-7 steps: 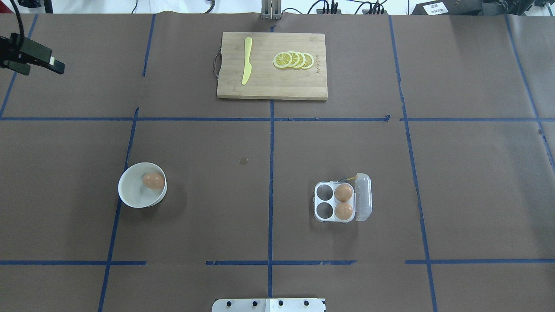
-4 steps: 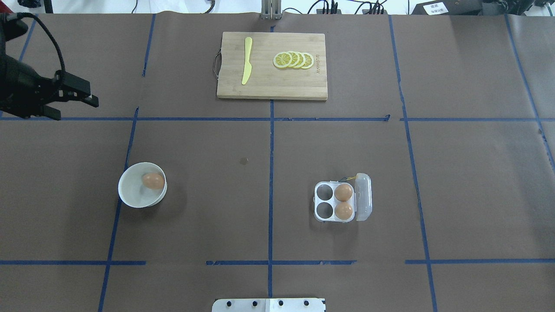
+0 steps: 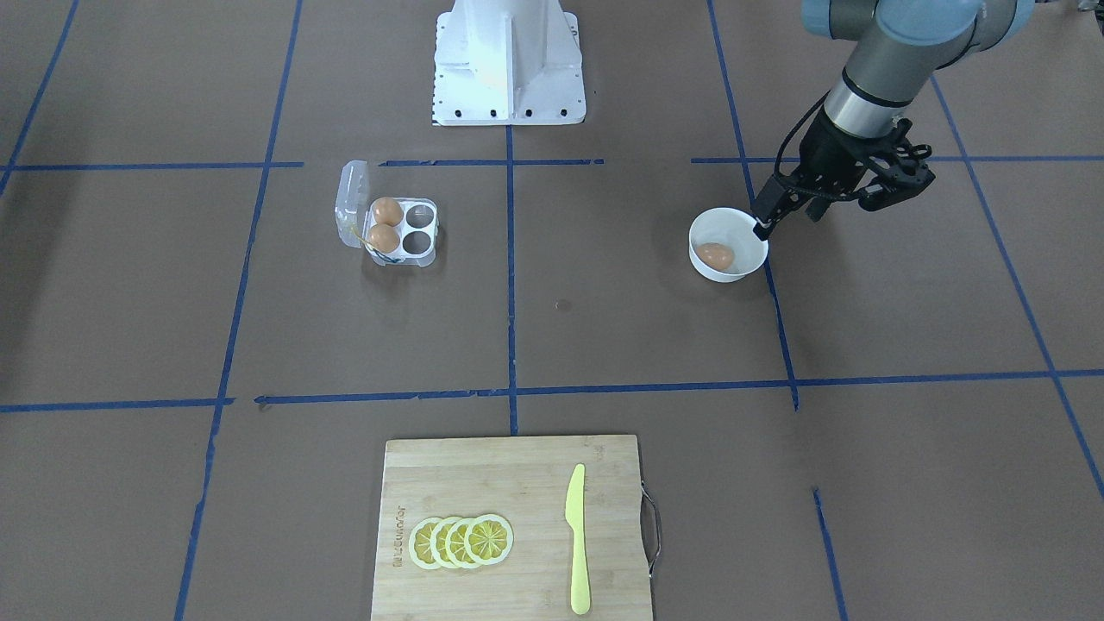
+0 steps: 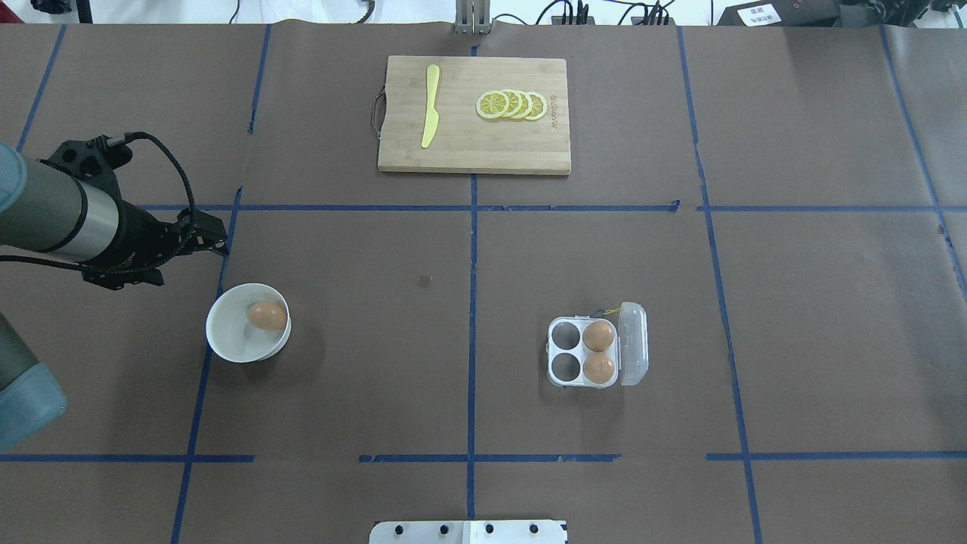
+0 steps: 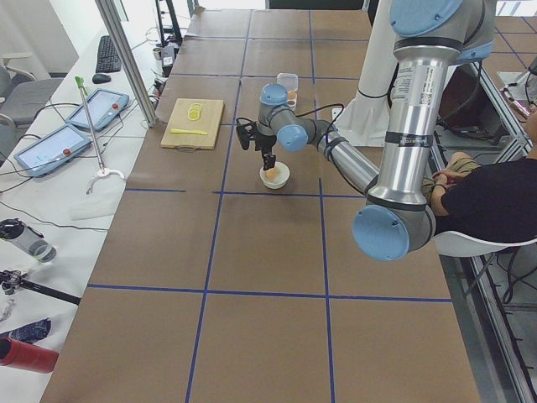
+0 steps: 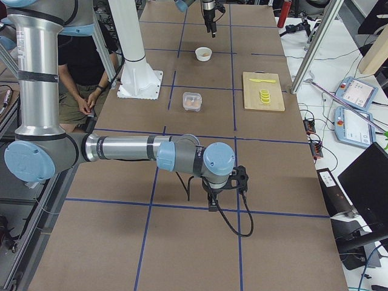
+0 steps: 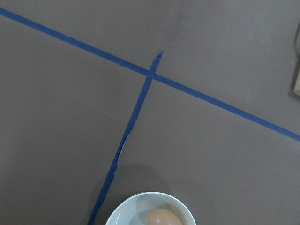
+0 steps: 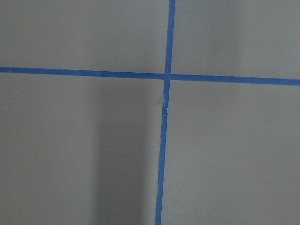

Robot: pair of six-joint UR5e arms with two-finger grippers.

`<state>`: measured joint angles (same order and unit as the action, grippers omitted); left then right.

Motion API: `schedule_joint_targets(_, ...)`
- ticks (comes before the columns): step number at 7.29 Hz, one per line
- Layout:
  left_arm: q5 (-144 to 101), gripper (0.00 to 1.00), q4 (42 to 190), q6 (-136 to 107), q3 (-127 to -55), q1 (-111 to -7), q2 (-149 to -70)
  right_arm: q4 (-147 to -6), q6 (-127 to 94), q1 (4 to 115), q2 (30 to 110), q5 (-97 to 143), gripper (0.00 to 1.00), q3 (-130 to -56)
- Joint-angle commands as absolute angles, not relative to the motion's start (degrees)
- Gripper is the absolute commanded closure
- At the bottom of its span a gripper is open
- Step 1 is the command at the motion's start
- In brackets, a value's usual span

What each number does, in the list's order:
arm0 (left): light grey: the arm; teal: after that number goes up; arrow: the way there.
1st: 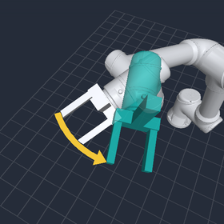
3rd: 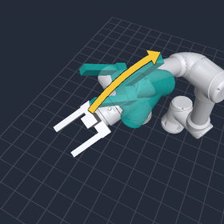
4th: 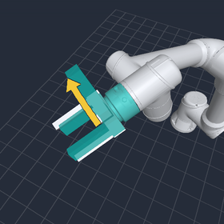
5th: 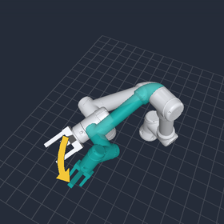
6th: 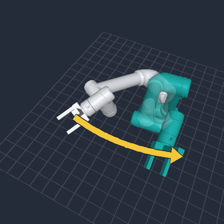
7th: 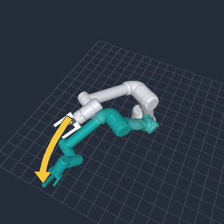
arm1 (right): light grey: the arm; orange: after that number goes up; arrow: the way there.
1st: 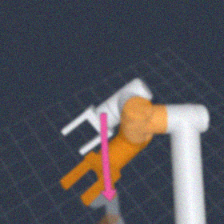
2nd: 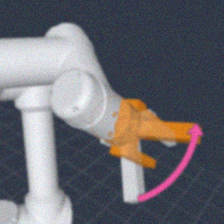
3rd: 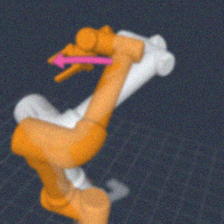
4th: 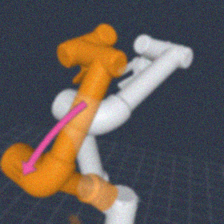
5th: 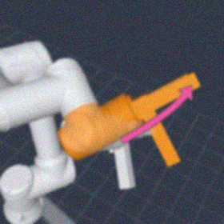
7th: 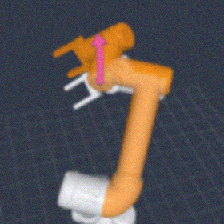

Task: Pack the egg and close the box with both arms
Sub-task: 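Move the left gripper over the white bowl and lower toward the egg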

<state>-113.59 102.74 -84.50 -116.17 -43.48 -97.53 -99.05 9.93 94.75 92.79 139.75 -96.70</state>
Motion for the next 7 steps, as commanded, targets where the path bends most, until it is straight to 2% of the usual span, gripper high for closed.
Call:
schedule_joint_targets(1, -112.9, 0.0, 102.7, -85.3, -112.8, -41.5, -100.1, -99.1, 9.9, 94.7, 92.6, 139.7, 0.0, -96.7)
schedule_joint_targets(7, -109.8, 0.0, 102.6, -85.3, -110.6, -36.3, -100.3, -99.1, 10.0, 94.7, 92.3, 139.7, 0.0, -96.6)
